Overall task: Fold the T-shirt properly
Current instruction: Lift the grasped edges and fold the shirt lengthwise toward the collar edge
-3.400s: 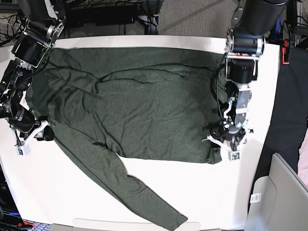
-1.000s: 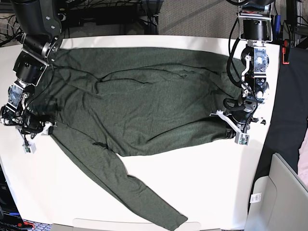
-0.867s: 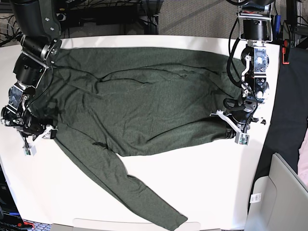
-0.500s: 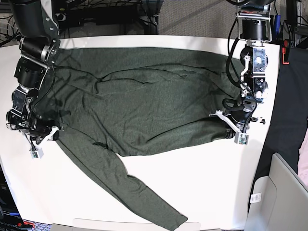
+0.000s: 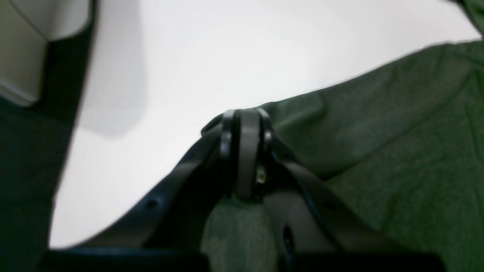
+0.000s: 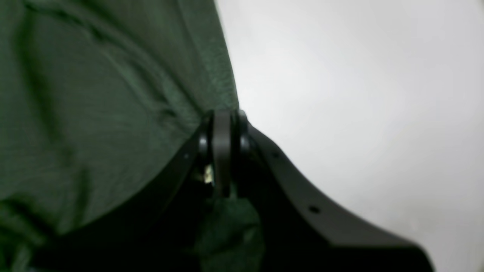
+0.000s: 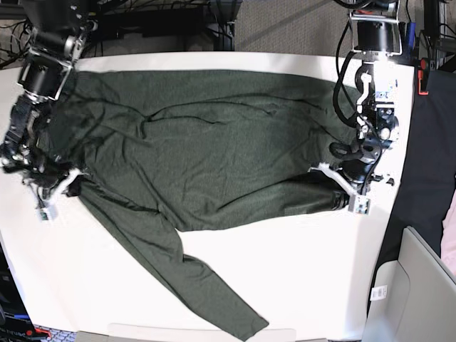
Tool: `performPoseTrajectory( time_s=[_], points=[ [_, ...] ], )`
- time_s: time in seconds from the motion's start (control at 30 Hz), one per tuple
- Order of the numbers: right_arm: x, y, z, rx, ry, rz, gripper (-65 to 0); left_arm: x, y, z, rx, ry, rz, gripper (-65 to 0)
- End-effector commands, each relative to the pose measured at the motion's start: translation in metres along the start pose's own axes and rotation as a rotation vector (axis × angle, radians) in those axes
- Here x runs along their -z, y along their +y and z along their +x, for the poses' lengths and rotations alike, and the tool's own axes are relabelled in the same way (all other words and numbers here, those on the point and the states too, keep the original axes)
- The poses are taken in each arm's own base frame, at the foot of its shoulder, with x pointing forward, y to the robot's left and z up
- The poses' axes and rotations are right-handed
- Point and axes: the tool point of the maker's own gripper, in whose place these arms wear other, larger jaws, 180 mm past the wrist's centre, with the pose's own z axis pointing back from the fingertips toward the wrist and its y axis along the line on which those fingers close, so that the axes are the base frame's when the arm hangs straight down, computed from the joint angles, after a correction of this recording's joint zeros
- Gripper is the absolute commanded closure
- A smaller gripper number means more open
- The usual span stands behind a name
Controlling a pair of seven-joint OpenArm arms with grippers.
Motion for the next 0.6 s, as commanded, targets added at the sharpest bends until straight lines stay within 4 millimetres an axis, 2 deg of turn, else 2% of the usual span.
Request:
performPoseTrajectory(
  time_s=[0.0, 0.13, 0.33, 0.57],
  points=[
    [-0.01, 0.001, 0.015, -0.017, -0.054, 0.009, -0.2, -0.004, 0.009, 0.015, 0.005, -0.048, 0.02, -0.1],
    [-0.038, -0.01, -0.004, 0.033, -0.062, -0.003, -0.2, -0.016, 0.017, 0.003, -0.004, -0.033, 0.044, -0.1],
    [-0.08, -0.022, -0.027, 0.097, -0.07, -0.032, -0.2, -0.039, 0.025, -0.001, 0.001, -0.045, 0.074, -0.1],
    [-0.115, -0.032, -0.037, 0.107, -0.113, -0.061, -0.2, -0.049, 0.022, -0.012, 0.007, -0.025, 0.071, -0.1]
  ],
)
